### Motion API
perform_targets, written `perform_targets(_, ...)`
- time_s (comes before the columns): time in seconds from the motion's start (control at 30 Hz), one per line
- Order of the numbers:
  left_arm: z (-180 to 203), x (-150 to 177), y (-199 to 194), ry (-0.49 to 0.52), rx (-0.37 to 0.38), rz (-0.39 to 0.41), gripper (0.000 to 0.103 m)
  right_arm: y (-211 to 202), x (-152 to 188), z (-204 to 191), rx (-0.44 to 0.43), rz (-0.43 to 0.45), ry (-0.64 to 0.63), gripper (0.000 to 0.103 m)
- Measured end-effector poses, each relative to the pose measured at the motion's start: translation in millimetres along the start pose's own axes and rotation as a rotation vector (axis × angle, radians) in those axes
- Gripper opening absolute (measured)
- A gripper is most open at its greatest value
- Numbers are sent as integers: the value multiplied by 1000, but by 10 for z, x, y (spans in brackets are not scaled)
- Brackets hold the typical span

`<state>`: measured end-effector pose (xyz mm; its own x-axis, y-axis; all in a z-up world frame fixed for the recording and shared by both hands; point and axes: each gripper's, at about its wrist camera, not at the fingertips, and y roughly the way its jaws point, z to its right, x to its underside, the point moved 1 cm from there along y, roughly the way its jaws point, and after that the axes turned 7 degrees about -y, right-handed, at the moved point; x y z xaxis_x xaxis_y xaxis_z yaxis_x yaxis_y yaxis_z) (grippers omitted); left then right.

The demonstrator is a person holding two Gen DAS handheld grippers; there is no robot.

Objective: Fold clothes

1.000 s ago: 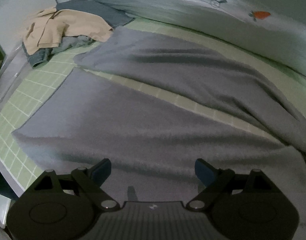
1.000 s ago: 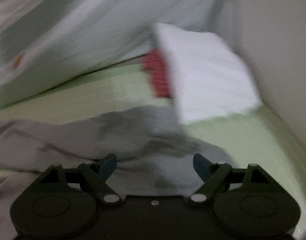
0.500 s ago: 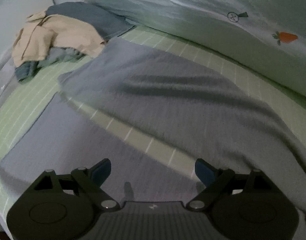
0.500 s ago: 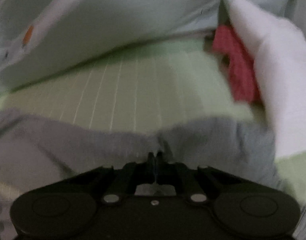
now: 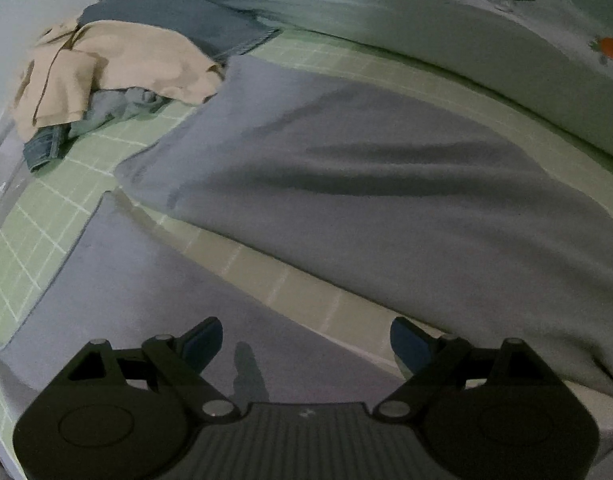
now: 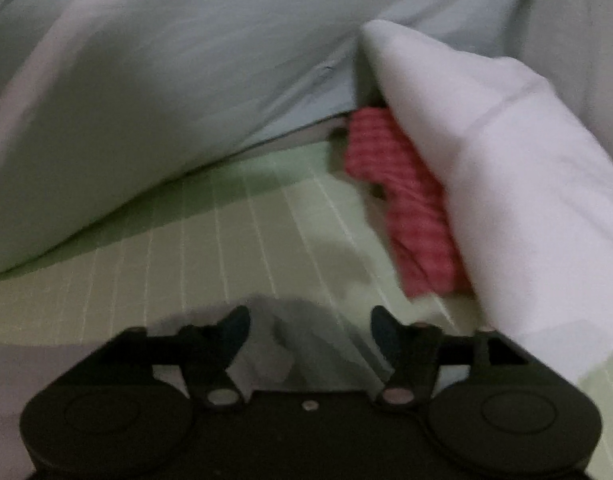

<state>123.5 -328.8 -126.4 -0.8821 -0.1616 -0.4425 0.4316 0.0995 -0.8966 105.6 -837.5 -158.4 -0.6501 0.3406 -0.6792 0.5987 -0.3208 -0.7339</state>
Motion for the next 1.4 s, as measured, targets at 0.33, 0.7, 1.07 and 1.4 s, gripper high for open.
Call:
perform_targets(0.33,-505,-587,360,-242,-41,47,90,-290,268,-1,36,-71,61,78)
perform_targets(0.7,-652,-750,547,-304,-28,66,76,-542,371,-404,70,-60,1,83)
perform_targets(1.07,-877,-808,510,-284,-5,32,61,-855,673,-1092,-9,-46,39,103)
perform_targets(1.4,-1388,-1026,645,-287,-22,51,68,-884,964,-1886,-108,-59,164,101)
